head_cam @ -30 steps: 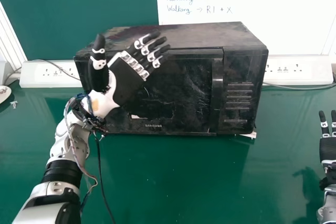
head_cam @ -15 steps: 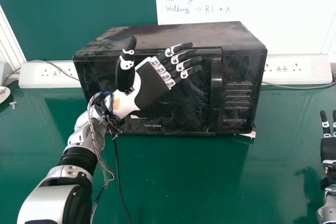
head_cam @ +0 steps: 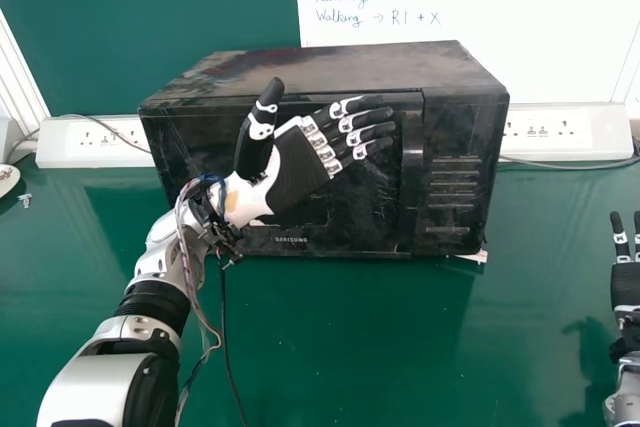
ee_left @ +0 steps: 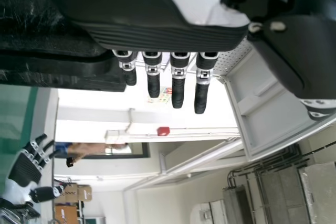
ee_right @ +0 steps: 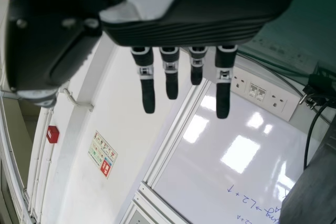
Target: Open the door of oven
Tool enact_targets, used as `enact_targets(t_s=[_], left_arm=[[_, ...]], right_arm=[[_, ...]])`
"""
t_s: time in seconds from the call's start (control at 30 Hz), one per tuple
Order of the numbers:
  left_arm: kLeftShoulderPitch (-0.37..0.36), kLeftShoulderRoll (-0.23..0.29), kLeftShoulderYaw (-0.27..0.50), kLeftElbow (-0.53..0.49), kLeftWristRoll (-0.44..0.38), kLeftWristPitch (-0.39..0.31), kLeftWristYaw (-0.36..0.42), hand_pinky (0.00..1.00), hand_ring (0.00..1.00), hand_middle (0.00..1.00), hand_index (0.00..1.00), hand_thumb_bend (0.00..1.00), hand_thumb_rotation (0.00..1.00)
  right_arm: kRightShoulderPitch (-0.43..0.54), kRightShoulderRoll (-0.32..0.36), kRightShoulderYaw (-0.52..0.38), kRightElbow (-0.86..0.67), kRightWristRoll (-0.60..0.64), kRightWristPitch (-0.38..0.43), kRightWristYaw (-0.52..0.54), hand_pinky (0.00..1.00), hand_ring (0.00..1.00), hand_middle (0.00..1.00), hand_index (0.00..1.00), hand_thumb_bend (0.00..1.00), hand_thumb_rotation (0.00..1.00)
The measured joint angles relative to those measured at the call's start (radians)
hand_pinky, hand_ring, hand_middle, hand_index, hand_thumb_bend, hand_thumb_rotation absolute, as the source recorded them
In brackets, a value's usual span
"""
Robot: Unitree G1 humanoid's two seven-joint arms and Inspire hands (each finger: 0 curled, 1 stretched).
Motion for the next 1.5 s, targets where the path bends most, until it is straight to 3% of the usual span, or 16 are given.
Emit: enact_targets(t_s=[0.2,0.67,1.5], left_arm=[[0.000,0.006,-0.019,0.004,0.049,-0.011,0.058,0.67,0.89,0.94,0.82,0.84,0.87],[0.000,0.009,-0.040,0.007,0.101,-0.001,0.161,0.64,0.87,0.92,0.84,0.82,0.91],[-0.007,-0.002,-0.063,0.054,0.149,0.039,0.261,0.72,0.86,0.89,0.83,0.83,0.87]], right_arm=[[0.000,0.000,0.000,0.000,0.000,0.000,0.000,0.92,0.99,0.93,0.86,1.00,0.91],[0.000,0.000,0.001,0.000,0.000,0.000,-0.001,0.91,0.97,0.92,0.86,1.00,0.92],[0.000,0.000,-0.003,0.000,0.006,0.009,0.018,0.87,0.98,0.93,0.87,1.00,0.90]])
